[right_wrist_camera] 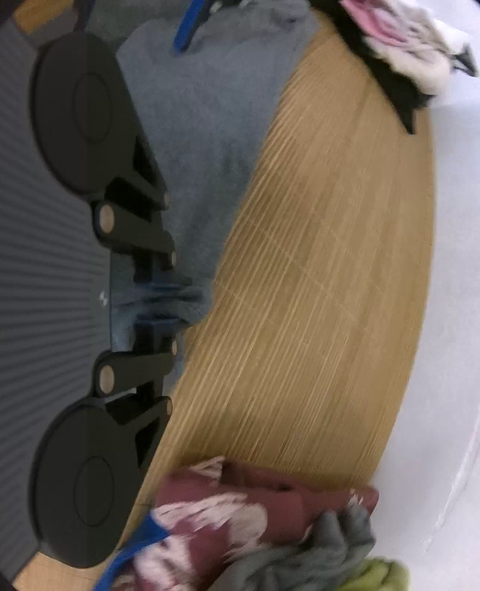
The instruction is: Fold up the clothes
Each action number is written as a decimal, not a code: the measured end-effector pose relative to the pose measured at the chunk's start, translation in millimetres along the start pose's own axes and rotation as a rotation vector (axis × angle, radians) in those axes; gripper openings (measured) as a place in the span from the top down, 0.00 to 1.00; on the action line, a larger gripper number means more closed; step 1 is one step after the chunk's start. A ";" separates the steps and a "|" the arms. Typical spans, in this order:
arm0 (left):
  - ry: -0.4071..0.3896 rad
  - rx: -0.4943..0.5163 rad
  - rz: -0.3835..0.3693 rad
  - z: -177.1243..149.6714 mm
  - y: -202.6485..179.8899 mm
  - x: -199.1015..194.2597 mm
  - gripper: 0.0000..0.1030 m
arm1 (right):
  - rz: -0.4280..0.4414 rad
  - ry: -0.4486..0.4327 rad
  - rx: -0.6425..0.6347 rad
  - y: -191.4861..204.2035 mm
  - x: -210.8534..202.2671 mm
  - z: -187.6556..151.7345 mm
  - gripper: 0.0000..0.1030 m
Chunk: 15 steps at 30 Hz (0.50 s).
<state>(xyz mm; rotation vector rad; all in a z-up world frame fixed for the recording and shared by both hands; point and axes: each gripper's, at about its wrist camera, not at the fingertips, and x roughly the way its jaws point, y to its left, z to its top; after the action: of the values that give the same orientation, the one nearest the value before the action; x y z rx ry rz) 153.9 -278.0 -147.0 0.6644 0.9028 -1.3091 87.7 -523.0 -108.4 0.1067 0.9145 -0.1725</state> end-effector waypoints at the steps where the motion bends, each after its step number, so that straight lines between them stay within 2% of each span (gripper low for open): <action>1: 0.007 0.023 0.011 0.7 -3.4 4.5 0.33 | 0.010 -0.021 0.022 -2.6 -8.0 -1.4 0.85; 4: 0.020 0.086 0.047 -0.8 -10.0 9.1 0.46 | 0.064 -0.062 0.111 -10.9 -31.1 -4.0 0.85; 7: 0.014 0.109 -0.016 -4.4 -11.1 -3.3 0.55 | 0.111 -0.086 0.215 -22.6 -50.5 -6.3 0.85; 10: 0.016 0.156 -0.044 -10.3 -16.7 -14.1 0.56 | 0.108 -0.103 0.273 -27.7 -59.1 -10.1 0.85; 12: 0.025 0.167 -0.052 -12.6 -17.7 -15.2 0.56 | 0.064 -0.077 0.253 -26.8 -54.5 -13.3 0.85; 15: 0.030 0.155 -0.046 -13.4 -17.7 -11.2 0.56 | -0.099 0.034 0.154 -17.7 -21.9 -18.1 0.81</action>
<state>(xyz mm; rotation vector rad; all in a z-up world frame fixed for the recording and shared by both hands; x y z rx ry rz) 133.9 -263.9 -142.9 0.7894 0.8509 -1.4232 57.1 -535.1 -102.3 0.2081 0.9406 -0.3338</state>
